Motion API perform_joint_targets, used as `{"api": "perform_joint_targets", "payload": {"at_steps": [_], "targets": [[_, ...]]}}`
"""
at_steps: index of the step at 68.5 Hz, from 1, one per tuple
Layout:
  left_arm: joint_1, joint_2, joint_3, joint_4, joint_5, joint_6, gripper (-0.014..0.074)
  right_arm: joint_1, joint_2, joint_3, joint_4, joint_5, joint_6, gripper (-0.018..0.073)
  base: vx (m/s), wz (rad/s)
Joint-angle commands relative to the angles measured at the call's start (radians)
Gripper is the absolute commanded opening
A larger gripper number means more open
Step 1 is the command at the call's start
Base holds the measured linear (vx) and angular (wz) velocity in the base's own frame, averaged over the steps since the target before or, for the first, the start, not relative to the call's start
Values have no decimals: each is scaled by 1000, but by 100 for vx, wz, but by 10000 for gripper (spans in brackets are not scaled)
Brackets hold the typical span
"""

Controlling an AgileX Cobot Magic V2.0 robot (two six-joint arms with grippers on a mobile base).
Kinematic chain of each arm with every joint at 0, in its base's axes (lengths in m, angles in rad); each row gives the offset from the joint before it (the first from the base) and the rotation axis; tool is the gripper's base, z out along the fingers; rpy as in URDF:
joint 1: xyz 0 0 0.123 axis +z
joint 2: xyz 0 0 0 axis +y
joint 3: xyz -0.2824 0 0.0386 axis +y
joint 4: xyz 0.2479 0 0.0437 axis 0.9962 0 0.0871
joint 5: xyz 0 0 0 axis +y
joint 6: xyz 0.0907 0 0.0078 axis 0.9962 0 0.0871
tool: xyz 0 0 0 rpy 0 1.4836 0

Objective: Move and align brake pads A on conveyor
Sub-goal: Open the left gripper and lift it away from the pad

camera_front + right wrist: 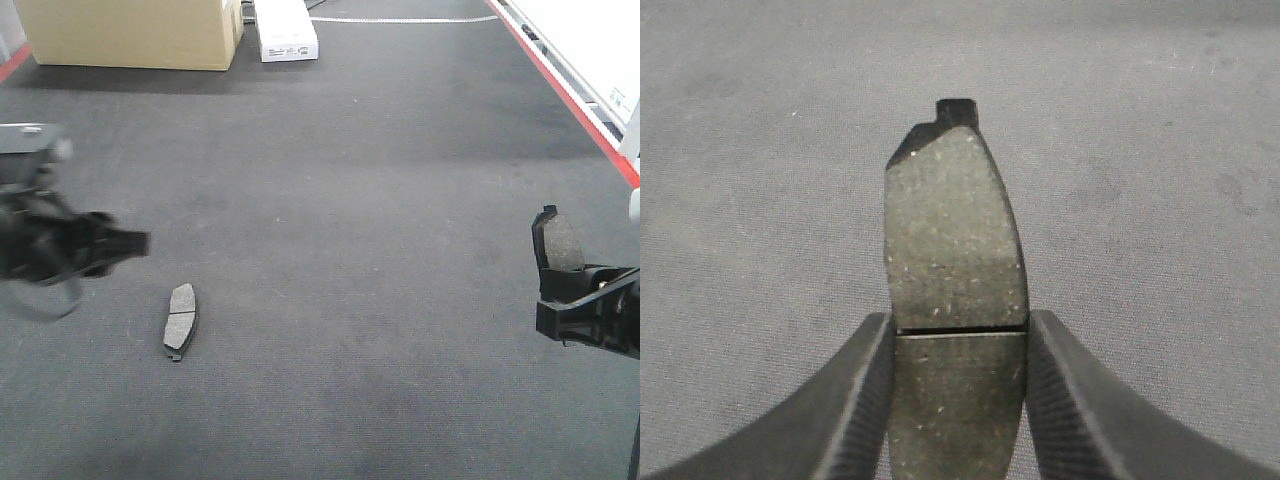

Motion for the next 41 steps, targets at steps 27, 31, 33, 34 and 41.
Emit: {"api": "perform_joint_targets", "payload": {"at_steps": [27,31,33,34,41], "targets": [[-4,-495,216,16,-63,-1,-8,-3,-10,-32,-10,-90,-4,96,0,0],[-4,-542,233,16,-65,-1,-8,-3,-10,-32,-10,-90,-4,96,0,0],[-4,-565,242,16,-68,-1,-8,-3,-10,-32,-10,-90,-4,96,0,0],[-4,-582,247,16,-69,-1,-8,-3,-10,-32,-10,-90,-4,96,0,0],[-4,-654,275,16,-82,-1,-8,-3,-10,-32,-10,-90,-4,96,0,0]]}}
